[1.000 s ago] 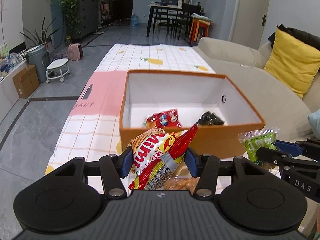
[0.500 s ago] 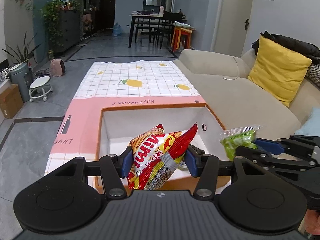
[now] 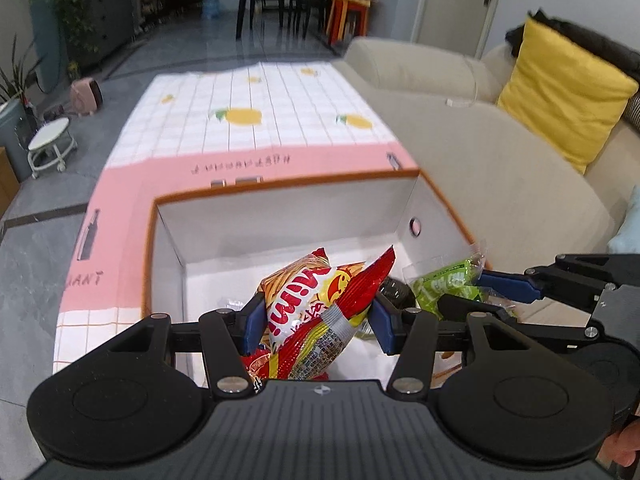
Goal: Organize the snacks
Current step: 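Carry the chip bag and pickle pack into the orange box and open both tools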
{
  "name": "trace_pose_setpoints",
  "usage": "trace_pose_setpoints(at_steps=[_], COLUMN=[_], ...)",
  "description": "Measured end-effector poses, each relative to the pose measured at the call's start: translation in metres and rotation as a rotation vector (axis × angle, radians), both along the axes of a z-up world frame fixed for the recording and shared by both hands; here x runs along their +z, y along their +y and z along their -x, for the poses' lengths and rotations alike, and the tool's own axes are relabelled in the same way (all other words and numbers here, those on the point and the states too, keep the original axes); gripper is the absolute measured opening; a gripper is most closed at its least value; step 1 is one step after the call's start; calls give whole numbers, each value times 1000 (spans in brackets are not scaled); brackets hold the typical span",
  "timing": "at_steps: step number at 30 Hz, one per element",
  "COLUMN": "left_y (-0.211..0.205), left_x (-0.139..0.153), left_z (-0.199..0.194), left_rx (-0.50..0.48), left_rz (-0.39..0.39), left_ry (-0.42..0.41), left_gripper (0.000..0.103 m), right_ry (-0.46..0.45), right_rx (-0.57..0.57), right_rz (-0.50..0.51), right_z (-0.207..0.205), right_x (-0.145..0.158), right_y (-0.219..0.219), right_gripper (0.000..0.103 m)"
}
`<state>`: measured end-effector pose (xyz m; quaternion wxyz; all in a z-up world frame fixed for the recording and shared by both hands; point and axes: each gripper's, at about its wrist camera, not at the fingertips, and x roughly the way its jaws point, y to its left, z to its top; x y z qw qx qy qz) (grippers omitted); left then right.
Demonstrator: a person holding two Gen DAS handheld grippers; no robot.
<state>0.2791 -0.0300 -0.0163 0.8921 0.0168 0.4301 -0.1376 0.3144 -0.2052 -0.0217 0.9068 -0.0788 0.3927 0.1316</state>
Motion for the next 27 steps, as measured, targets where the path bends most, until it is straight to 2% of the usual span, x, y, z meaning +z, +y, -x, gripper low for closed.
trace_pose_setpoints(at_steps=[6, 13, 19, 25, 27], left_y=[-3, -5, -7, -7, -7], left_x=[-23, -47, -55, -54, -53], left_z=[-19, -28, -32, -33, -32], left_rx=[-13, -24, -42, -46, -46], left_rz=[-16, -64, -107, -101, -101], left_ry=[108, 181, 183, 172, 169], left_gripper=[61, 61, 61, 62, 67], right_ry=[110, 178, 223, 253, 253], right_rx=[7, 30, 47, 33, 32], right_rz=[27, 69, 114, 120, 121], right_z=[-25, -38, -48, -56, -55], right_x=[-21, -40, -54, -61, -60], right_y=[5, 13, 17, 19, 18], right_gripper=[26, 26, 27, 27, 28])
